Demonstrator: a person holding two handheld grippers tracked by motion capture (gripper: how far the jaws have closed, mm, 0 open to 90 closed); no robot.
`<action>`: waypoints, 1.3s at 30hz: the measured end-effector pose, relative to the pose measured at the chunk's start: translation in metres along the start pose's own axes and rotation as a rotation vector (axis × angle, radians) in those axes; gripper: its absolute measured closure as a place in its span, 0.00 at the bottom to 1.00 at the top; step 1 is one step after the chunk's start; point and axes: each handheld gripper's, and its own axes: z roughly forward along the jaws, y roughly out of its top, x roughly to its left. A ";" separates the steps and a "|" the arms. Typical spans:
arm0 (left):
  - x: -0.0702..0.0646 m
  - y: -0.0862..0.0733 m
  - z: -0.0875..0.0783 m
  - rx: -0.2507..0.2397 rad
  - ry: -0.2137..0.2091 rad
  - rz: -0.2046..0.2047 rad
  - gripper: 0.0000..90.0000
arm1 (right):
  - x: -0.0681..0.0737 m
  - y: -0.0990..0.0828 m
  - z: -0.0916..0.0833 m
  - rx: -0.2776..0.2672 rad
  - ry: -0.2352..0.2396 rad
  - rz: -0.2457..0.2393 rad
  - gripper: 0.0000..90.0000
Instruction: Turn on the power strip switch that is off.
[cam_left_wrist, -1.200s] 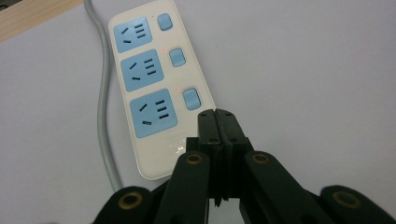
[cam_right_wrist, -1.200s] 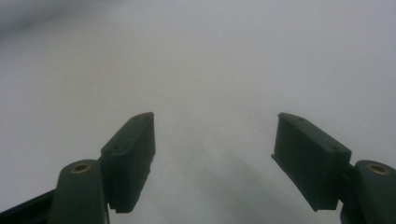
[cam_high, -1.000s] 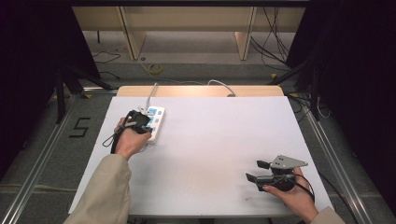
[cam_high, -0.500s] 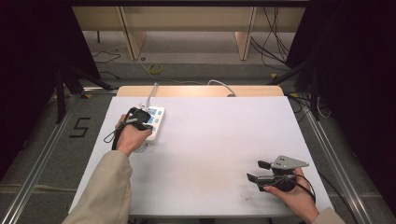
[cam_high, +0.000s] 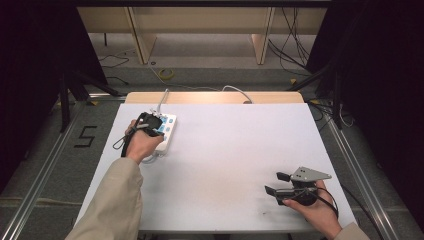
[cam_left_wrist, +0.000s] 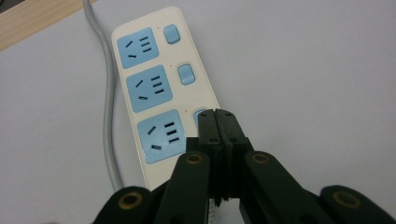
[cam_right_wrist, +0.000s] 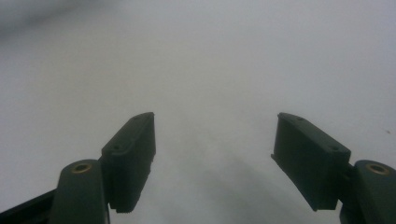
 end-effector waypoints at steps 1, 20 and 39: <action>0.000 0.000 0.001 -0.002 0.001 -0.005 1.00 | 0.000 0.000 0.000 0.000 0.000 0.000 0.34; 0.003 0.007 0.011 0.033 0.003 0.009 1.00 | 0.000 -0.001 -0.002 -0.004 -0.003 -0.001 0.34; 0.007 0.015 0.019 0.048 0.011 0.033 1.00 | 0.000 -0.001 -0.002 -0.002 -0.004 0.002 0.34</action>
